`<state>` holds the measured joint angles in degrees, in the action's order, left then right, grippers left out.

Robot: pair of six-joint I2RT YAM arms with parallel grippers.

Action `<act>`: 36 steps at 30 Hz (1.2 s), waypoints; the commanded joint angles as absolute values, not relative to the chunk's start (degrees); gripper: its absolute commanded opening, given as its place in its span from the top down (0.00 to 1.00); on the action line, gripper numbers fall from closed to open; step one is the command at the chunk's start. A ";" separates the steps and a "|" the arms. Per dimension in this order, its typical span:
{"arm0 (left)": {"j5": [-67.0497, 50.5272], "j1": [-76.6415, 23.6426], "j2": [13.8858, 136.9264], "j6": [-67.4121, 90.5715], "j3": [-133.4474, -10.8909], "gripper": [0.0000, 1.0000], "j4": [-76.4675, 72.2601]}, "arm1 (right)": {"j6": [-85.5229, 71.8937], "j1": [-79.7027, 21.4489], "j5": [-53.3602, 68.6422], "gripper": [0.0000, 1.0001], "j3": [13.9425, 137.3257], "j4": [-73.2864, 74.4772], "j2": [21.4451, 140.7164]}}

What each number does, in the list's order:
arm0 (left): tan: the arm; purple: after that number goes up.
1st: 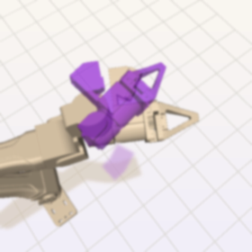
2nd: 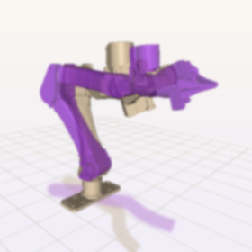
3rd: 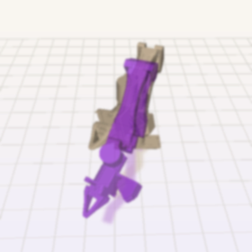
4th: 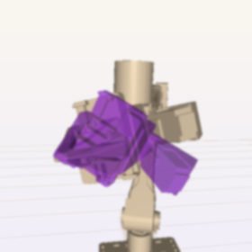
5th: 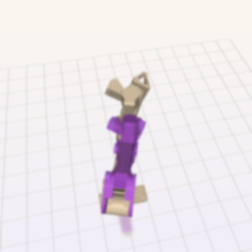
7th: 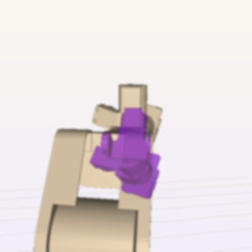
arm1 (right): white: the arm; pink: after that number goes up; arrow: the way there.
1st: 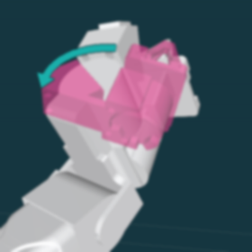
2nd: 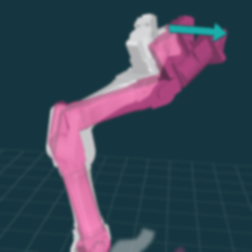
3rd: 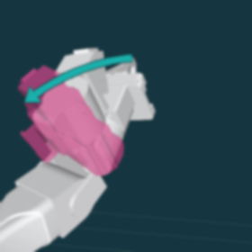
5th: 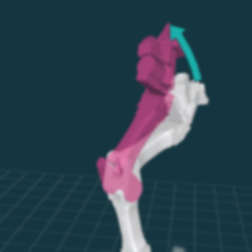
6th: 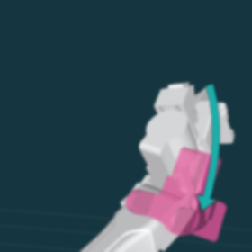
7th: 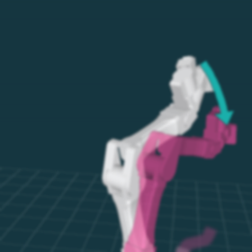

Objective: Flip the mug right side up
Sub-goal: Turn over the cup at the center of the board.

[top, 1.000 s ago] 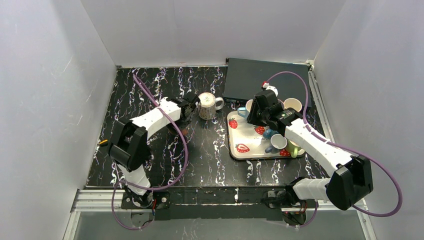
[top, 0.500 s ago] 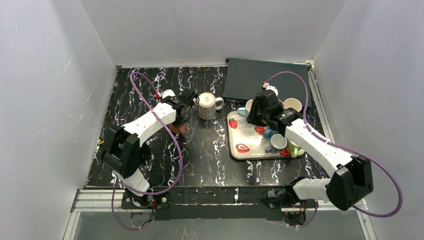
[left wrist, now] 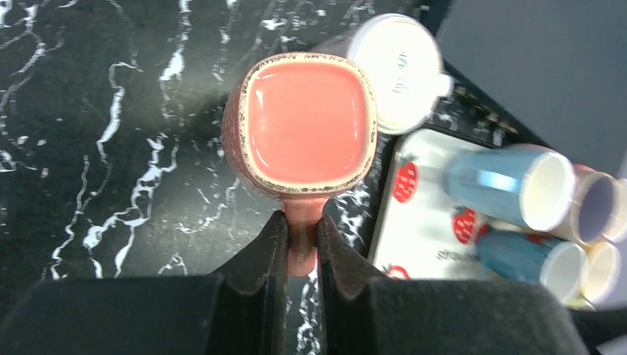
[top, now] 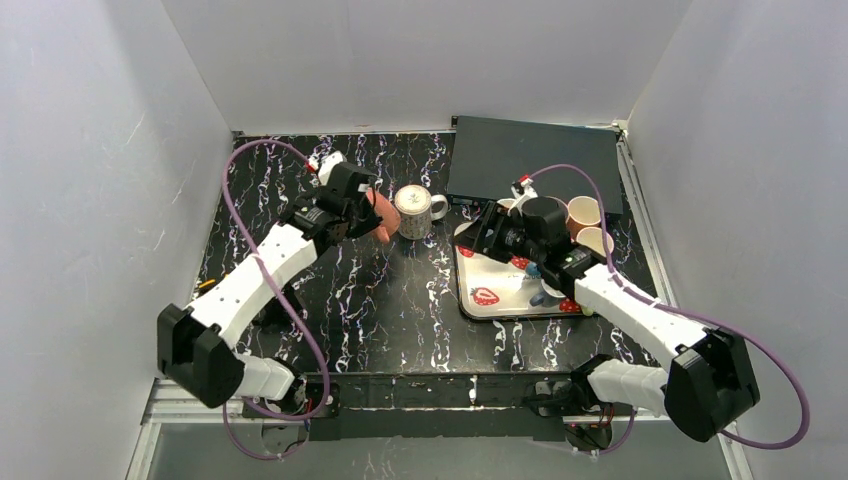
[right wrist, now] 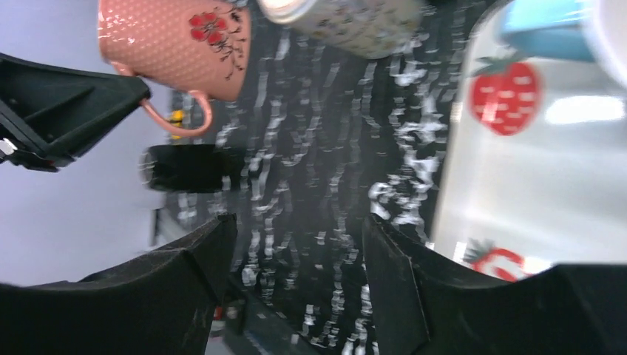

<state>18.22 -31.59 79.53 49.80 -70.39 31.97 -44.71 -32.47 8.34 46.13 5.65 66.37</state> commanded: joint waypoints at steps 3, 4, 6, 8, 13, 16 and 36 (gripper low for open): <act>8.02 -30.57 71.22 48.38 -68.50 1.00 24.93 | -63.03 -39.23 15.78 0.28 40.32 -27.35 67.98; 6.66 -30.44 70.16 48.70 -68.34 1.00 24.20 | -65.68 -41.18 13.97 0.28 40.12 -29.87 68.49; 3.27 -30.07 68.55 49.11 -68.17 1.00 22.38 | -69.23 -44.85 9.48 0.27 39.75 -35.58 69.51; 0.64 -29.73 67.01 49.53 -68.25 1.00 20.84 | -72.41 -47.34 5.32 0.26 39.53 -40.61 70.42; -3.74 -28.79 63.85 50.71 -68.83 1.00 19.34 | -80.80 -49.77 -3.95 0.22 37.79 -46.55 70.54; -4.79 -28.49 62.65 51.10 -69.59 1.00 18.79 | -85.48 -50.41 -7.23 0.22 37.36 -43.37 69.86; -8.15 -26.15 68.01 53.38 -70.85 1.00 24.37 | -34.35 -55.53 -9.42 0.33 64.36 2.90 77.46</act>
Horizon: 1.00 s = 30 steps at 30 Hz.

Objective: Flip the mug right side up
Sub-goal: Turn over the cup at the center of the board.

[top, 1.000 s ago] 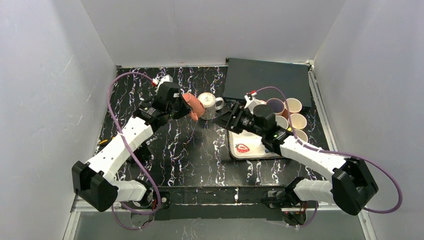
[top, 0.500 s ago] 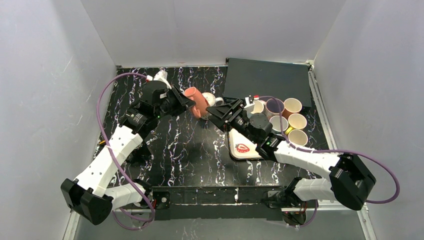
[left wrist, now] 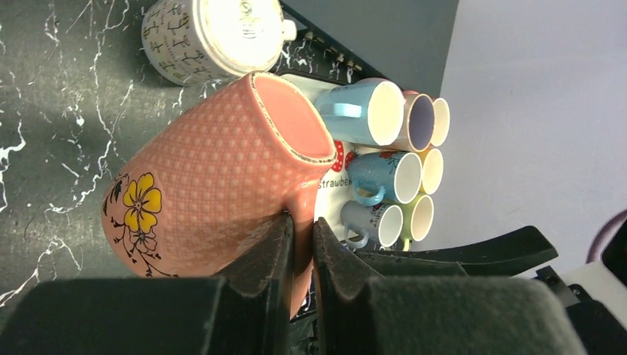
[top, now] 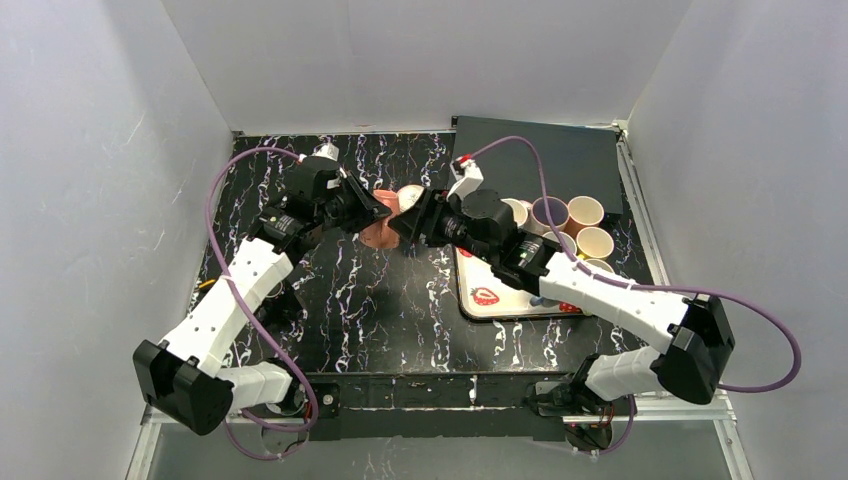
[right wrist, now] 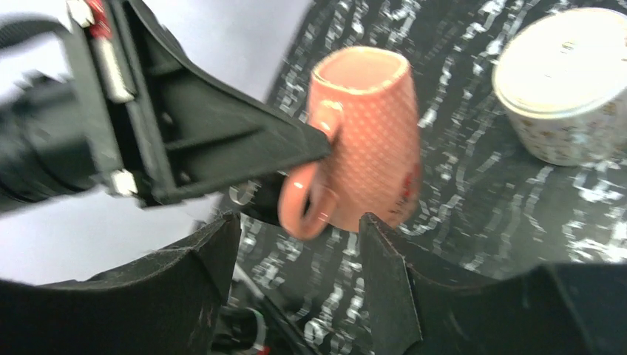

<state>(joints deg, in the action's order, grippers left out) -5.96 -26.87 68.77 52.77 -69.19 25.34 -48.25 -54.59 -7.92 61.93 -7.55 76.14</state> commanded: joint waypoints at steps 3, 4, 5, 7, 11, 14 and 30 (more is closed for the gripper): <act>-8.39 -25.84 68.03 53.68 -70.13 1.00 24.20 | -32.37 -56.53 -8.98 0.33 65.58 4.49 78.34; -8.44 -25.76 68.03 53.82 -70.06 1.00 24.19 | -32.15 -56.90 -9.27 0.34 65.98 5.09 78.83; -8.53 -25.69 68.09 54.08 -69.97 1.00 24.14 | -32.02 -57.33 -9.53 0.34 66.30 5.17 79.28; -8.86 -25.58 68.27 54.30 -69.96 1.00 24.27 | -32.06 -57.98 -9.66 0.35 66.65 4.52 80.12; -8.98 -25.45 68.29 54.50 -69.63 1.00 24.58 | -32.95 -58.74 -7.67 0.36 67.45 0.56 81.46; -9.09 -25.23 68.29 54.75 -69.36 1.00 24.48 | -34.01 -59.02 -6.37 0.37 68.49 -2.40 82.68; -9.43 -24.87 68.29 55.75 -68.40 1.00 23.73 | -36.41 -62.17 -19.76 0.61 71.74 -5.82 87.66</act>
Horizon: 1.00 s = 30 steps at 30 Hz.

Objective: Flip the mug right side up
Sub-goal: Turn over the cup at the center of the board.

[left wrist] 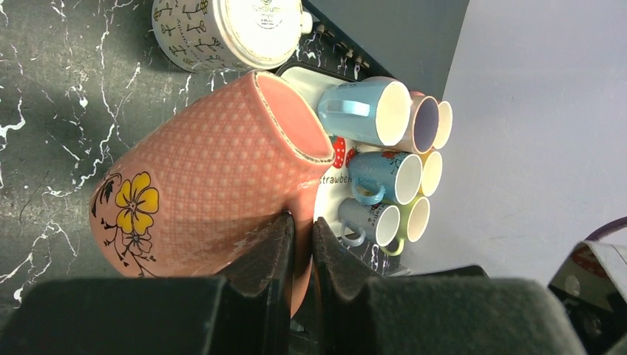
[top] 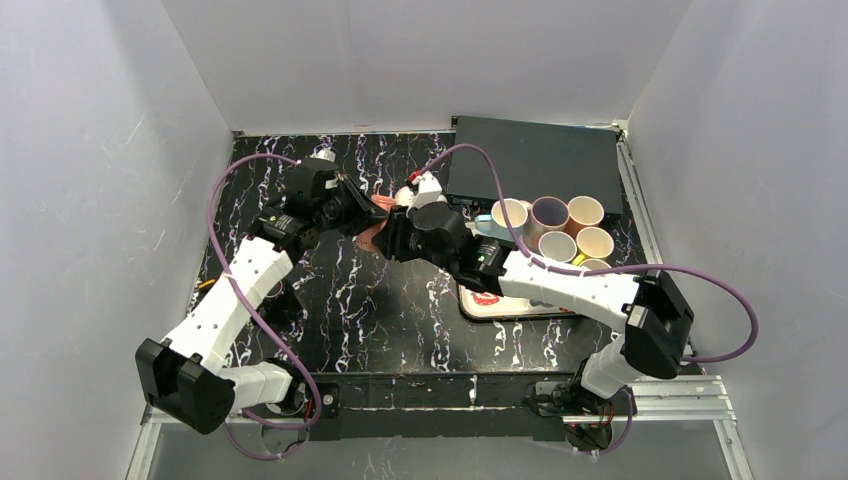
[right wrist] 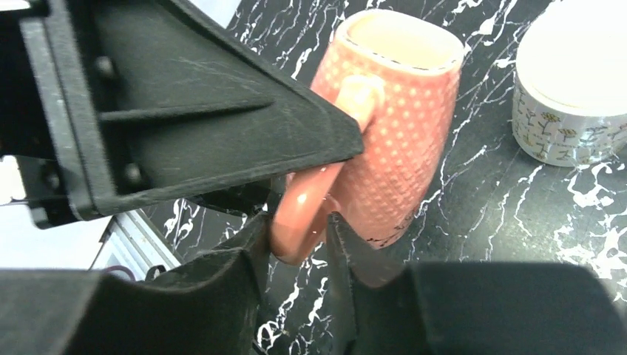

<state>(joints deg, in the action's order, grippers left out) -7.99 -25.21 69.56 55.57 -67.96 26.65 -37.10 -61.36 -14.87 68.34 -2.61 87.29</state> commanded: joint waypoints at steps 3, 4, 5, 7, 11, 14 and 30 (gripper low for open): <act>-9.59 -24.84 68.08 55.76 -67.98 1.00 23.37 | -36.15 -62.23 -19.93 0.81 71.83 -5.77 87.48; -9.75 -24.79 68.04 55.77 -67.83 1.00 23.31 | -36.14 -62.18 -20.07 0.88 71.93 -5.55 87.39; -9.84 -24.71 67.95 55.66 -67.77 1.00 23.25 | -36.12 -62.22 -20.31 0.94 72.12 -5.23 87.25; -10.10 -24.70 67.86 55.35 -67.68 1.00 23.41 | -36.12 -62.22 -20.74 0.99 72.59 -4.21 86.92; -10.43 -24.52 67.80 52.16 -68.26 0.95 25.45 | -37.22 -62.11 -22.09 0.99 75.37 4.04 85.49; -8.63 -24.50 67.23 48.43 -67.87 0.64 28.04 | -39.13 -60.33 -21.51 0.99 78.83 13.33 84.60; -23.72 -27.52 64.96 26.37 -58.59 0.29 19.02 | -67.45 -31.31 16.80 0.99 70.62 27.61 77.52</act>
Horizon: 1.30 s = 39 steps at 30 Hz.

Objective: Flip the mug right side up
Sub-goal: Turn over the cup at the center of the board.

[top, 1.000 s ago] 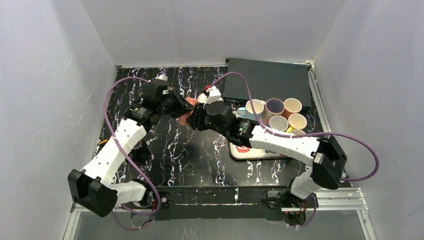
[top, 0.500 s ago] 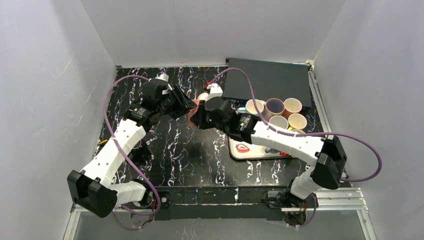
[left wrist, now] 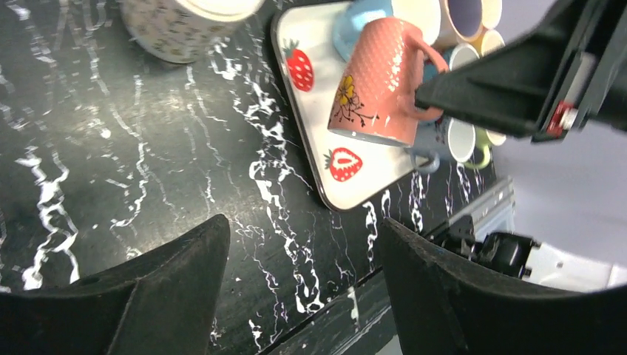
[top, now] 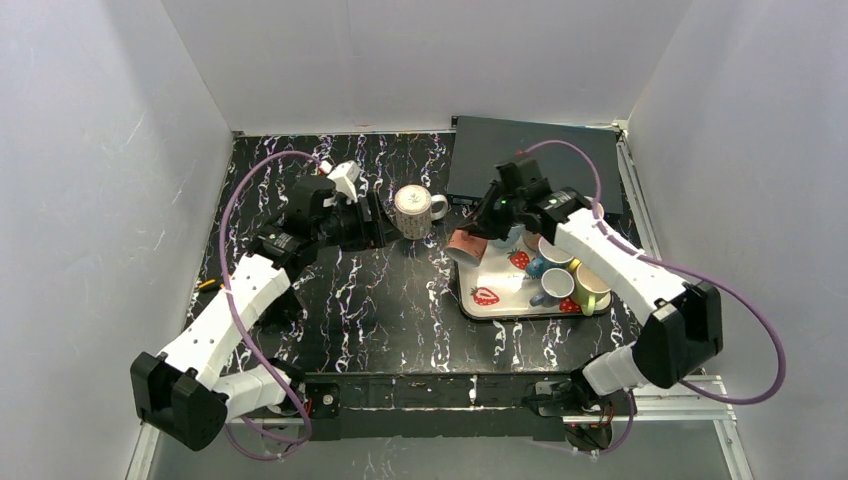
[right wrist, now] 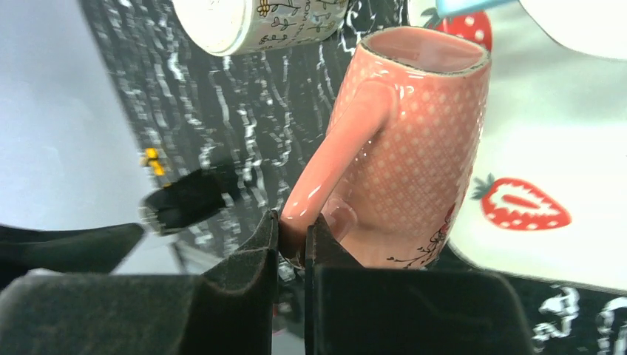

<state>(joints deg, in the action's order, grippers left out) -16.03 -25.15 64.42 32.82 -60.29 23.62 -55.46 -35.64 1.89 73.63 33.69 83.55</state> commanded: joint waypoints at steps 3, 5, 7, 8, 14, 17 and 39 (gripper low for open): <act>-21.10 -31.79 65.56 23.56 -56.54 0.30 13.90 | -73.87 -28.83 21.21 0.99 68.16 23.04 75.24; -19.89 -34.80 66.52 20.93 -55.28 0.30 9.60 | -75.59 -28.09 21.98 0.99 68.78 23.79 74.71; -20.52 -36.53 68.26 17.88 -54.60 0.31 5.65 | -77.14 -27.60 22.93 0.99 69.31 24.32 74.05; -20.31 -37.24 69.35 16.69 -54.73 0.32 4.49 | -78.38 -27.51 23.15 0.99 69.30 24.33 73.53; -17.65 -38.40 74.34 9.32 -55.52 0.35 0.51 | -85.38 -26.48 26.21 0.99 67.65 20.05 70.25; -15.31 -38.41 74.96 8.07 -54.61 0.38 -4.70 | -88.87 -25.94 26.81 0.99 65.95 16.50 68.31; -12.74 -39.13 73.05 18.86 -53.33 1.00 -14.73 | -91.95 -24.77 20.88 0.39 55.68 11.14 59.15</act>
<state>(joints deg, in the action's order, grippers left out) -15.64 -39.44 76.31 18.48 -51.44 -14.39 -97.41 -24.84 23.51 55.44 13.15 63.40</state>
